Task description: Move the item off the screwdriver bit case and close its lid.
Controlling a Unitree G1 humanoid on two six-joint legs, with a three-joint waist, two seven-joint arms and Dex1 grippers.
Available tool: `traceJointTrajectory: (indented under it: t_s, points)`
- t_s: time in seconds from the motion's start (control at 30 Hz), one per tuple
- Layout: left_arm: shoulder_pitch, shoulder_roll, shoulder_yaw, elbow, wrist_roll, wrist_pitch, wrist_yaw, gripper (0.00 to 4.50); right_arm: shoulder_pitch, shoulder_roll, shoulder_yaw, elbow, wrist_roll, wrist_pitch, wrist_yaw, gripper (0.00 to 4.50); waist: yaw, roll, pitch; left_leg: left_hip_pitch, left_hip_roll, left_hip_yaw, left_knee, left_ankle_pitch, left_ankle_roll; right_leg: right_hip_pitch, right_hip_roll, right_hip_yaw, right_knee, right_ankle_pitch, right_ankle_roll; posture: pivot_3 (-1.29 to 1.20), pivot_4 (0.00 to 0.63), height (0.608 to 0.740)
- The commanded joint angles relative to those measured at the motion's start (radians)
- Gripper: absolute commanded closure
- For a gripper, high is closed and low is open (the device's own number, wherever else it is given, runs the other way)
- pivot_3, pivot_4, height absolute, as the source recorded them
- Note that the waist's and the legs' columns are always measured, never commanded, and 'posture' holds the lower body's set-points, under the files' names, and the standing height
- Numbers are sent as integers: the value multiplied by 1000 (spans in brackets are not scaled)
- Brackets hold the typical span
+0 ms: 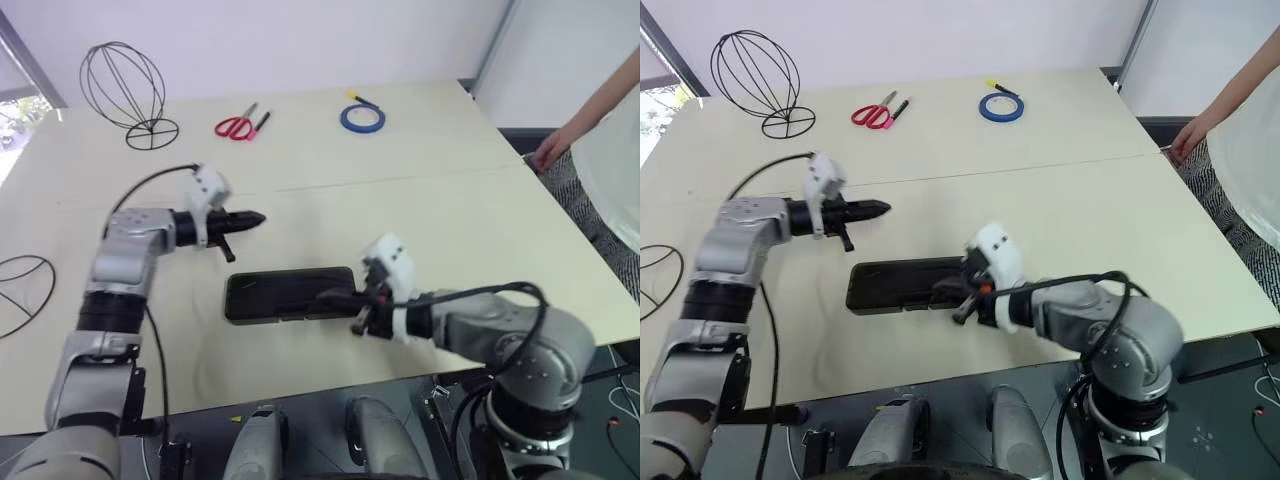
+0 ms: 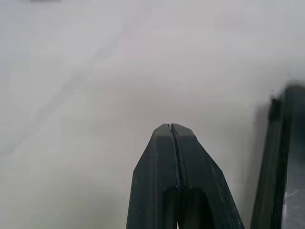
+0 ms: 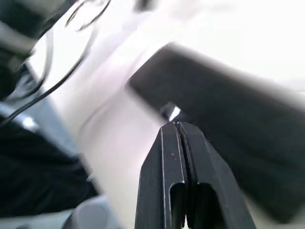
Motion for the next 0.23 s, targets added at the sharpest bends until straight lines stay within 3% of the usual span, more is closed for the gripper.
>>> traceJointTrajectory:
  t_s: [0.03, 0.23]
  points:
    - [115, 18, 84, -280, -137, 170, 58, 4500, -53, -15, -102, 24, 19, 4, 9, 4469, -1, 0, 0, 0, 0, 0, 0, 0, 0, 0, 0, 0, 0, 0, 0, 0, 150, 740]
    - [397, -3, 185, -669, -272, 359, 231, 4500, -53, -136, -96, 63, 25, -82, 62, 4469, -1, 0, 0, 0, 1, 1, -1, 0, 0, 0, -1, 0, -1, 0, 0, 0, 150, 740]
